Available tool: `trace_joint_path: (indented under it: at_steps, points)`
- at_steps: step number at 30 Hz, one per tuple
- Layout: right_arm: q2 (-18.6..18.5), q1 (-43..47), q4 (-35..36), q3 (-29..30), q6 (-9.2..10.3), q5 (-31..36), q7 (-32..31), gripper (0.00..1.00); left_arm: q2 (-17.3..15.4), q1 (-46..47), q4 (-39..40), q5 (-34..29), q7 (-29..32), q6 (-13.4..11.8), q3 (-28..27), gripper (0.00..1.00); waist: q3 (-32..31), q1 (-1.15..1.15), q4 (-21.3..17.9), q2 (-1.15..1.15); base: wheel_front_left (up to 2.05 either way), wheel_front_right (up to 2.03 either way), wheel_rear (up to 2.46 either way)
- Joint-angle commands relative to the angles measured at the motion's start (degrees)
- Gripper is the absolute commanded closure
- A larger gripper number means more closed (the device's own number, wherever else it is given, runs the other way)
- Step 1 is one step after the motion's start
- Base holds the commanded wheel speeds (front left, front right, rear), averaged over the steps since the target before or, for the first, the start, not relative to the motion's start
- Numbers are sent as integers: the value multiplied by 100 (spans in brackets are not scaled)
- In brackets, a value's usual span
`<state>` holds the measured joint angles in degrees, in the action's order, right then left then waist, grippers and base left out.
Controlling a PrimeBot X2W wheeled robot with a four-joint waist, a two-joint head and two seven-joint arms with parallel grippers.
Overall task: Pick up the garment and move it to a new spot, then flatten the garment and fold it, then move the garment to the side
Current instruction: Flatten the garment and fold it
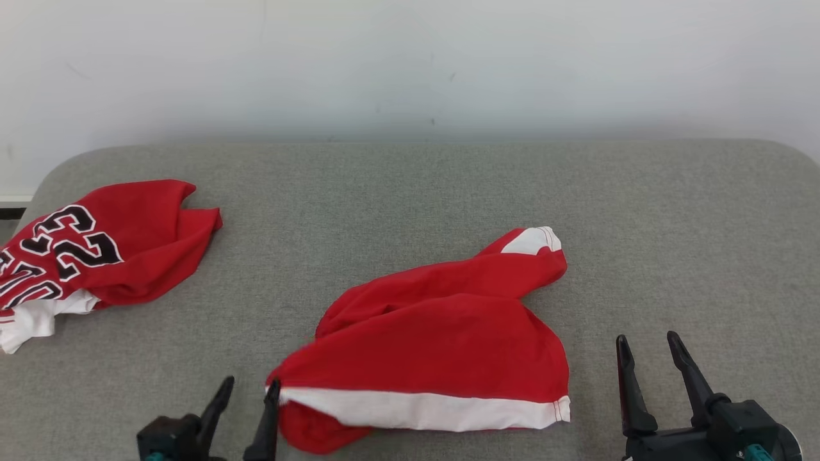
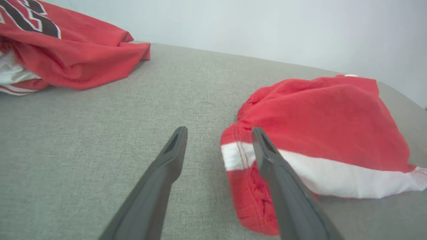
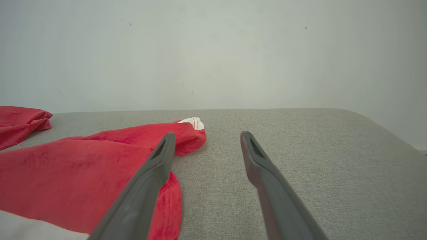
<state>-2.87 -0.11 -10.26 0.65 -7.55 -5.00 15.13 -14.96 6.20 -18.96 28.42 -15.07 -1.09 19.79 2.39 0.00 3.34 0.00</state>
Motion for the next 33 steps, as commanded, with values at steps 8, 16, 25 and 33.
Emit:
trace_joint_path:
  at_steps: [8,16,25,33]
  points:
    - [-2,42,-7,9,13,-15,2,0,40,-284,817,-287,-9,-35,-652,0,-100,0,87,0,0,0,0]
    - [-7,124,-3,-80,13,118,2,0,254,-516,1073,-677,-9,-52,-1430,0,-161,0,-51,0,0,0,0]
    - [-113,370,64,-92,13,197,2,0,604,-802,1203,-1190,-9,105,-1803,0,-239,0,-160,0,0,0,0]
    - [-115,487,20,-158,13,246,2,0,750,-833,1070,-1698,-9,260,-1935,0,-305,0,-172,0,0,0,0]
